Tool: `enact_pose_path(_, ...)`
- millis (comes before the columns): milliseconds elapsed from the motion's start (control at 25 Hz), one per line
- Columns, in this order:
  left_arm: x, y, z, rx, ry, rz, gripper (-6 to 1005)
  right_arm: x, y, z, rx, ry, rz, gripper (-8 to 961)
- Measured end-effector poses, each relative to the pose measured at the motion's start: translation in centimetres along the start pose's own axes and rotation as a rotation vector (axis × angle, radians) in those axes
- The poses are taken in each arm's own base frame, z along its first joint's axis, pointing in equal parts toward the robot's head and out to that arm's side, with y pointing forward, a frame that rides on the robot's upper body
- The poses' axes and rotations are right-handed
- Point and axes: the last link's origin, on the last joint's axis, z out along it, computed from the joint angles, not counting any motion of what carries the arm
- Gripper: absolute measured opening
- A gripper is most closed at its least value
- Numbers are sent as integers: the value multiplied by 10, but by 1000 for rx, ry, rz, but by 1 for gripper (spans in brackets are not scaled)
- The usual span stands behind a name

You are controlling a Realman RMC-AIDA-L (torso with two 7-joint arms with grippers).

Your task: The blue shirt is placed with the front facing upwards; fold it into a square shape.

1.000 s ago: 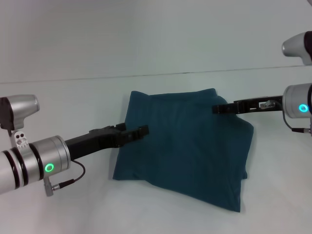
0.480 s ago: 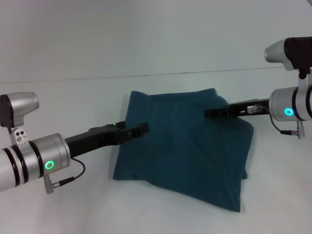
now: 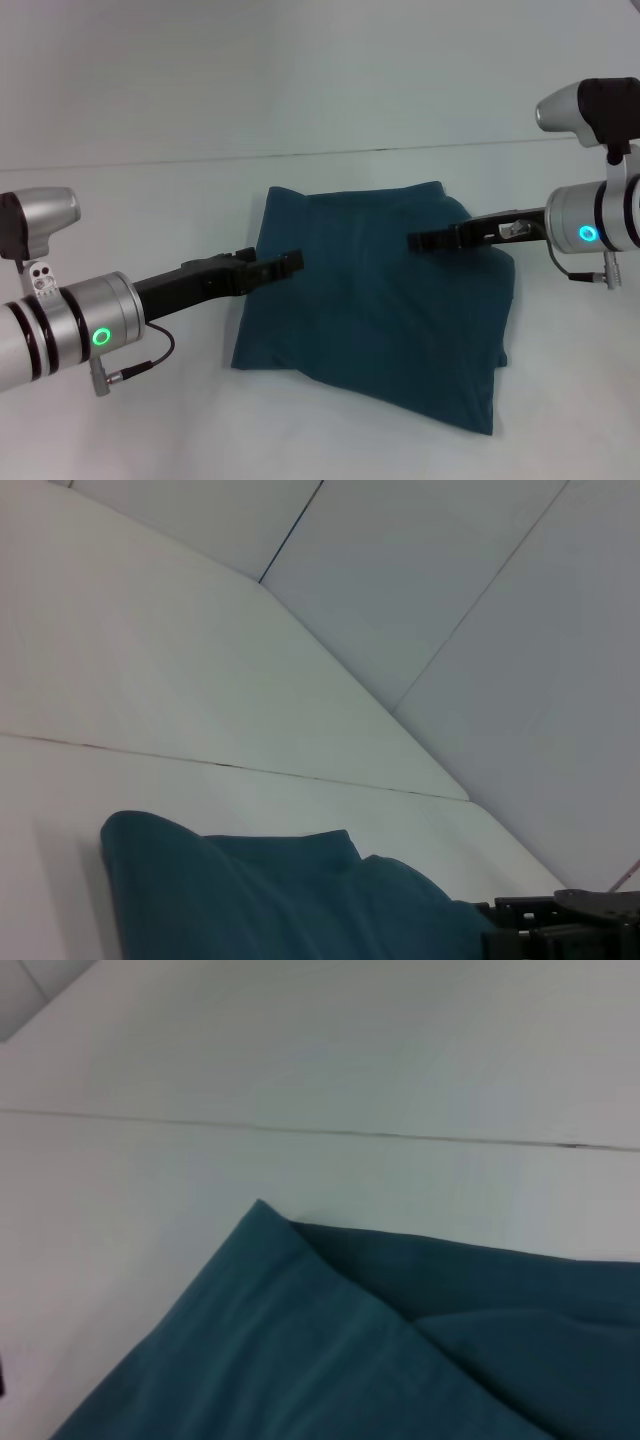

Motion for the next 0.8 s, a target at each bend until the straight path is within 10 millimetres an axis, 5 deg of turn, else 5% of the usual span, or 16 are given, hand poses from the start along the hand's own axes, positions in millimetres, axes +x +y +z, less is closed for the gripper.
enact_pose_path(360,0,0,0,1,0,-14,926,-3,4,3,4,-10,-34,883)
enact_pose_path(800,0,0,0,1,0,-15,925,-6,-18,-13,79,-70,-1,883)
